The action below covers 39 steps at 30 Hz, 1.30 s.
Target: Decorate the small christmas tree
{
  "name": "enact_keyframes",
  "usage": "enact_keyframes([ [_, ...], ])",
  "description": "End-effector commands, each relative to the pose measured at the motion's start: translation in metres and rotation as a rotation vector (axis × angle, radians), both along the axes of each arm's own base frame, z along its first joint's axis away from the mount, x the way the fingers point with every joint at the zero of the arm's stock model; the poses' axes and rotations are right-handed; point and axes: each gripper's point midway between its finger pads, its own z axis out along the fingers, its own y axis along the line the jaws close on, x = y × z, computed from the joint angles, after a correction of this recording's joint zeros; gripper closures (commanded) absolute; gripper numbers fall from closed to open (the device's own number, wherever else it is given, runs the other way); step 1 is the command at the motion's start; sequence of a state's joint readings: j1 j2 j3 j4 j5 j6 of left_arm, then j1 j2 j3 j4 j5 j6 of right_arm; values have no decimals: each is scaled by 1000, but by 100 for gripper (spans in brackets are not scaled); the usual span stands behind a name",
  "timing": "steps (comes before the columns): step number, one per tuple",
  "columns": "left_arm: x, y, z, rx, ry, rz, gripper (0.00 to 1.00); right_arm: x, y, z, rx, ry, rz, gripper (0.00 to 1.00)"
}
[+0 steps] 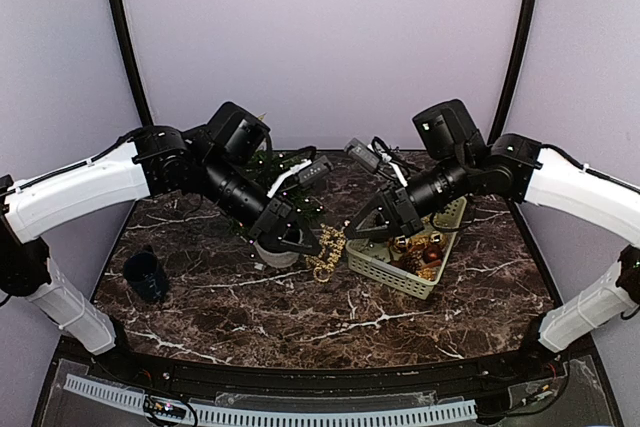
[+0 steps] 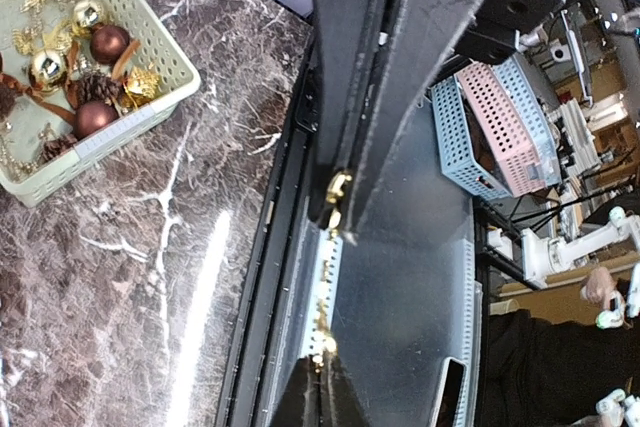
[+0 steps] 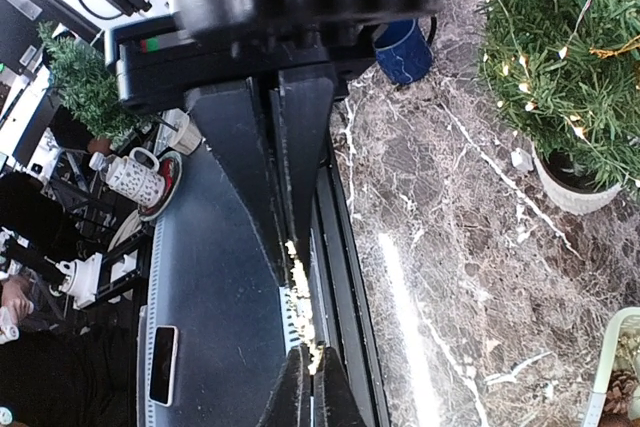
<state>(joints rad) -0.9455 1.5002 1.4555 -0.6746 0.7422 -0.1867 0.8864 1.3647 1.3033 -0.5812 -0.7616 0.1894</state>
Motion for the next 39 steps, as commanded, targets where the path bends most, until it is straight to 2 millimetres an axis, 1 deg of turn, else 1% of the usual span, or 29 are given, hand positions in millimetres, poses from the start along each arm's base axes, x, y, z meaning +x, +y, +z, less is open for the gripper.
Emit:
enact_keyframes([
  [1,4,8,10,-11,-54,49,70,6,2,29,115,-62,-30,100],
  [2,11,10,9,1,-78,81,61,11,2,33,130,-79,-66,100],
  [3,12,15,15,-3,-95,99,46,15,0,36,145,-87,-102,100],
  [4,18,19,15,8,-120,135,41,18,-2,42,167,-92,-139,100],
  [5,18,26,25,-5,-140,160,33,21,-5,45,184,-97,-180,100],
  [6,26,34,23,10,-161,206,30,26,-10,49,202,-107,-234,100],
  [7,26,44,34,-12,-179,234,25,31,-15,51,217,-112,-288,100],
  [8,35,54,30,2,-188,284,24,35,-21,53,229,-123,-338,100],
  [9,36,66,40,-18,-200,319,21,39,-26,58,249,-128,-383,100],
  [10,48,79,36,-5,-198,376,21,42,-29,60,275,-124,-420,100],
  [11,50,90,42,-20,-206,407,20,44,-30,65,306,-120,-441,100],
  [12,61,102,37,-4,-206,459,20,46,-29,67,340,-104,-457,100],
  [13,62,110,38,-8,-215,479,20,48,-26,76,402,-83,-467,100],
  [16,80,133,40,-21,-254,567,19,53,-11,80,475,-49,-475,100],
  [17,84,137,35,-13,-255,585,19,56,-5,79,480,-43,-479,100],
  [18,91,144,41,-38,-275,620,19,59,1,80,486,-39,-490,100],
  [19,94,148,35,-36,-270,638,19,63,8,80,492,-34,-495,100],
  [20,99,154,45,-83,-297,671,19,66,14,80,497,-27,-496,100],
  [21,99,155,41,-96,-289,670,19,69,20,82,505,-23,-499,100],
  [22,101,157,54,-157,-322,686,19,72,26,82,507,-17,-499,100],
  [23,98,156,49,-174,-309,672,19,75,32,83,508,-15,-501,100],
  [24,99,156,61,-230,-335,676,20,78,38,81,503,-8,-501,100],
  [27,100,154,56,-258,-312,672,25,85,55,81,501,4,-487,100],
  [30,106,150,48,-266,-273,681,34,91,67,81,508,18,-478,100],
  [31,106,147,53,-296,-280,670,35,93,71,82,506,20,-476,100],
  [32,106,146,49,-303,-260,672,37,95,74,82,505,24,-473,100],
  [33,106,144,55,-333,-272,666,37,97,79,79,500,27,-471,100],
  [36,109,142,50,-341,-251,668,40,101,88,75,490,35,-465,100],
  [39,112,138,46,-347,-228,665,46,104,95,70,476,44,-460,100],
])
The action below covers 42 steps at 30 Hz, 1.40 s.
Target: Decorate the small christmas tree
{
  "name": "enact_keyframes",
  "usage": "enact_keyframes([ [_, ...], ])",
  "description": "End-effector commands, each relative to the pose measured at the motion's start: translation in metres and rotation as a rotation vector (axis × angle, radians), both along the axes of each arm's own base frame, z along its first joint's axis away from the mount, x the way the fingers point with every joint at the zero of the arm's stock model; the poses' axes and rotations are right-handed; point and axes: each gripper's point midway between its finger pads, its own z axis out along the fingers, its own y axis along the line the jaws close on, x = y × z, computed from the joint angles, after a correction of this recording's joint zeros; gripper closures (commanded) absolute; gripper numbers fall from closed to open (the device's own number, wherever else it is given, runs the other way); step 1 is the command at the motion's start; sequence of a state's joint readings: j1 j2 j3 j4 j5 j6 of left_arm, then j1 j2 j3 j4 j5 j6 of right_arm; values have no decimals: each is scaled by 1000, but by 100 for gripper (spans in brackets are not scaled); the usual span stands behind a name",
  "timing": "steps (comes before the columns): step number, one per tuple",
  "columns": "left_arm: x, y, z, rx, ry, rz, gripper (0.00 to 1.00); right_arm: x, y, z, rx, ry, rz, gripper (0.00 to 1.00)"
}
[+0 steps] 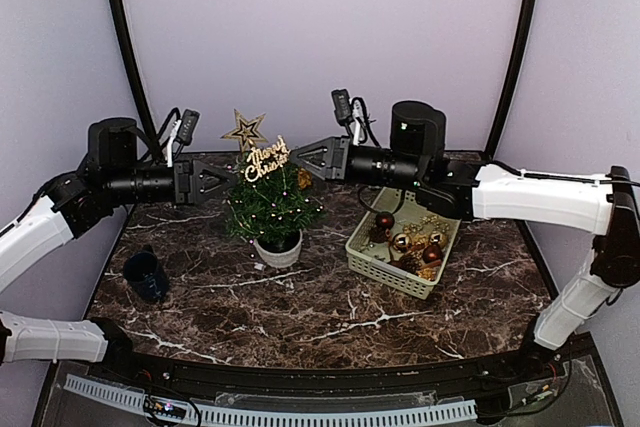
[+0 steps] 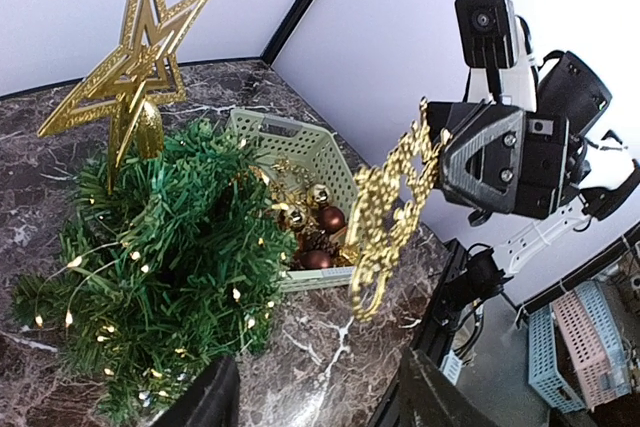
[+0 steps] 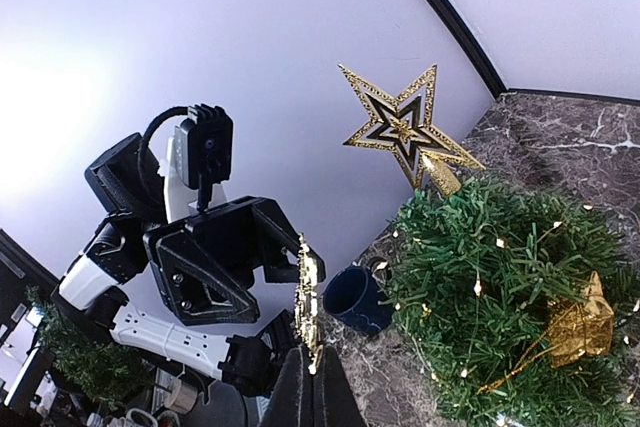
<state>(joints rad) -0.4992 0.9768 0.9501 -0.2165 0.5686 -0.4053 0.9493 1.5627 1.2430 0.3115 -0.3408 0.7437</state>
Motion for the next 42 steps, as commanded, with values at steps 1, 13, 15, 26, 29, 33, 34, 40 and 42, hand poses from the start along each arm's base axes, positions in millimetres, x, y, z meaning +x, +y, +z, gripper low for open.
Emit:
enact_keyframes([
  [1,2,-7,11,-74,-22,-34,47,0,12,15,42,-16,20,100],
  [13,13,-11,-8,-69,28,-8,51,5,28,-5,-11,0,8,100],
  [15,15,-12,-8,-74,28,-9,51,7,30,-8,-19,2,4,100],
  [26,21,-16,-19,-81,67,-7,78,15,36,-22,-44,20,-25,100],
  [29,25,-18,-16,-92,52,-7,87,17,35,-23,-48,19,-35,100],
  [33,28,-19,-18,-89,51,0,94,20,35,-27,-60,21,-51,100],
  [34,29,-19,-19,-88,53,0,95,20,35,-27,-63,21,-52,100],
  [40,34,-21,-23,-80,58,4,100,23,37,-33,-77,26,-59,100],
  [42,35,-21,-25,-75,61,10,100,24,37,-34,-79,28,-61,100],
])
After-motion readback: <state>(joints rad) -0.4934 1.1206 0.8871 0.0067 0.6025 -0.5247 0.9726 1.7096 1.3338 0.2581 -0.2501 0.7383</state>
